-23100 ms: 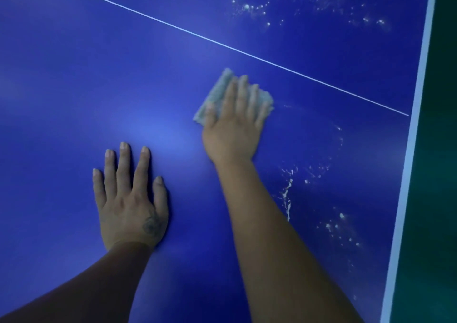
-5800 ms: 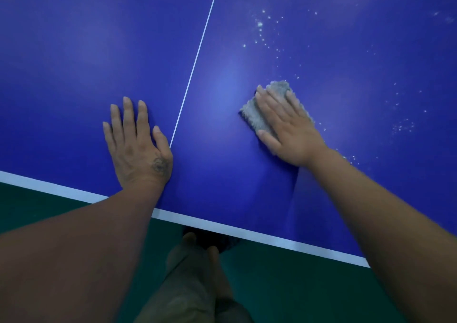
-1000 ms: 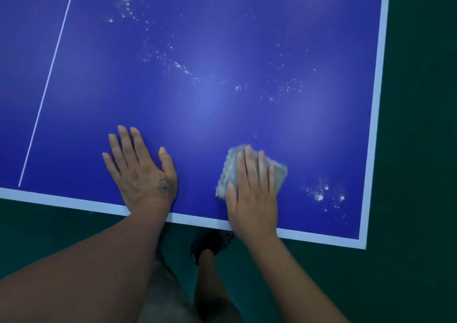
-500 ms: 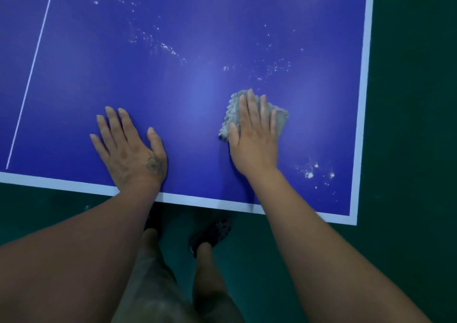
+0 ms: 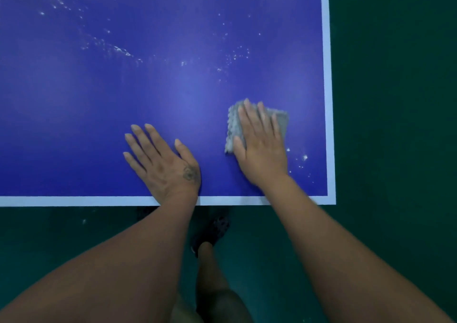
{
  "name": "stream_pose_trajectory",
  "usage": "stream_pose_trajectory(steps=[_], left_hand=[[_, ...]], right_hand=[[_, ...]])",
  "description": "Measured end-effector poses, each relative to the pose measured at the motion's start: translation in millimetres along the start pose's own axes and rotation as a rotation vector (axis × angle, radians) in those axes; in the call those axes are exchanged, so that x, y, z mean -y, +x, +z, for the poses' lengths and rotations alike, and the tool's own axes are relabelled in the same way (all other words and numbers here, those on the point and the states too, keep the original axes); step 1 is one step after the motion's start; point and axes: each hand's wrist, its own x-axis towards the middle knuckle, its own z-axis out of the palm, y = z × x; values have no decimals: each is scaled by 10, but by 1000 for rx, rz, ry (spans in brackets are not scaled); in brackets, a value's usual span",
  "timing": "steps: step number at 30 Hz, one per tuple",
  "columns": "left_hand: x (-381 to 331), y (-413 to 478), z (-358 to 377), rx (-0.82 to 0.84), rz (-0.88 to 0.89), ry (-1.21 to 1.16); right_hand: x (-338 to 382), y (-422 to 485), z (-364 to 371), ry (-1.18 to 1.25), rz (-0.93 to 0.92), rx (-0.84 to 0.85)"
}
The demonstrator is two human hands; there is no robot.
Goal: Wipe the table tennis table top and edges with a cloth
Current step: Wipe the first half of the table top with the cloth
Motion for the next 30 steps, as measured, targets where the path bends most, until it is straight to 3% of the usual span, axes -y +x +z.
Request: stream_pose_trajectory(steps=[6,12,16,23,27,30], left_hand=[[-25,5,-13,-10,-5,-14],[-46,-14,-62,0,-7,-45],[-65,-26,-84,1,-14,-28],[-62,-18,-56,0,-17,-18],[-55,-14,-45,-13,-3,-10],[-49,-12,-45,-21,-7,-14]], right_hand=[[179,620,-85,33,51,14],[481,-643,172,82,15,-45],[173,-1223,205,94,69,18],[-592,-66,-135,37,201,18],[-661,709,-255,48,220,22],[-531,740,-276,51,236,39]])
